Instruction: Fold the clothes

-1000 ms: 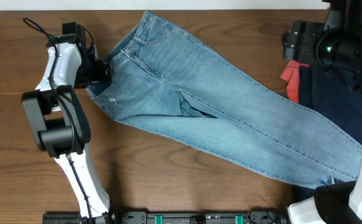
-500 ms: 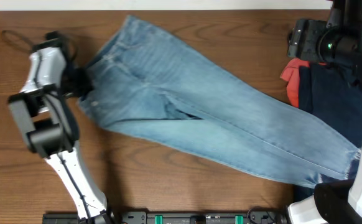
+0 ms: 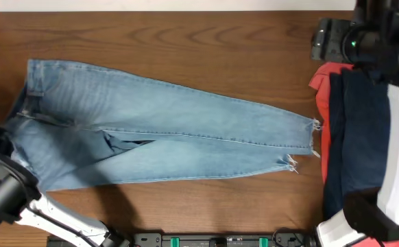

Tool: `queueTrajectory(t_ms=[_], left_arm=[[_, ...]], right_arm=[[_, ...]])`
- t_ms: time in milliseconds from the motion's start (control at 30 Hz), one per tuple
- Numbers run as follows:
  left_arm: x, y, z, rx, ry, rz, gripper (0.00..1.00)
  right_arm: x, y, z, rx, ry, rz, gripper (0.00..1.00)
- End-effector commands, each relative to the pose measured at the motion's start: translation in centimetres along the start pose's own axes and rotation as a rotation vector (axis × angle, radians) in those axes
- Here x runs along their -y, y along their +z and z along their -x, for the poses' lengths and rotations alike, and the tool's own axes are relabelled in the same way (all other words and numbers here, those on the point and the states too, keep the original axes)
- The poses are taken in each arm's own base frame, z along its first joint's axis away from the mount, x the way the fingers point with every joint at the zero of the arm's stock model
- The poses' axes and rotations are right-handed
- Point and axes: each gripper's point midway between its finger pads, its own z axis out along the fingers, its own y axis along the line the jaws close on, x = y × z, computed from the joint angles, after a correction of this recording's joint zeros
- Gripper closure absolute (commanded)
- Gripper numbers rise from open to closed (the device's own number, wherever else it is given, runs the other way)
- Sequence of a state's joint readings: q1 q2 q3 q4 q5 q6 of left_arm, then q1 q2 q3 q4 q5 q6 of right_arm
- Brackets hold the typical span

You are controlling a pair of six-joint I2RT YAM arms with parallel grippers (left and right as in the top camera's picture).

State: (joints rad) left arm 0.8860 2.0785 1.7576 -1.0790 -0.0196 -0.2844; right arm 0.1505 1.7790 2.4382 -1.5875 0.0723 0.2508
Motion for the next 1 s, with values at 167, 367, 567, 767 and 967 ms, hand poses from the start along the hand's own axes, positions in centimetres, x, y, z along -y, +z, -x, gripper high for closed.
queueTrajectory(t_ms=[167,367,567,767,967], left_arm=[[9.6,-8.8,-3.4,0.115,0.368,-0.343,0.57],[8.0,-8.2,-4.3,0.157,0.347,-0.034,0.53],[12.5,-6.9,-6.3,0.117,0.528,-0.18,0.55],[17.6,-1.6,-11.5,0.02,0.839,-0.307,0.81],[18.7,4.3,-15.9,-0.111,0.986,-0.243,0.94]], right_arm=[[-2.6,2.7,0.3,-0.05,-0.042,0.131,0.27],[-2.3,1.1,0.6,-0.009,-0.051,0.133,0.21],[-2.2,1.1,0.5,-0.01,-0.051,0.122,0.2],[-2.1,1.1,0.5,-0.013,-0.05,0.121,0.26],[-2.2,1.1,0.5,-0.011,-0.039,0.122,0.27]])
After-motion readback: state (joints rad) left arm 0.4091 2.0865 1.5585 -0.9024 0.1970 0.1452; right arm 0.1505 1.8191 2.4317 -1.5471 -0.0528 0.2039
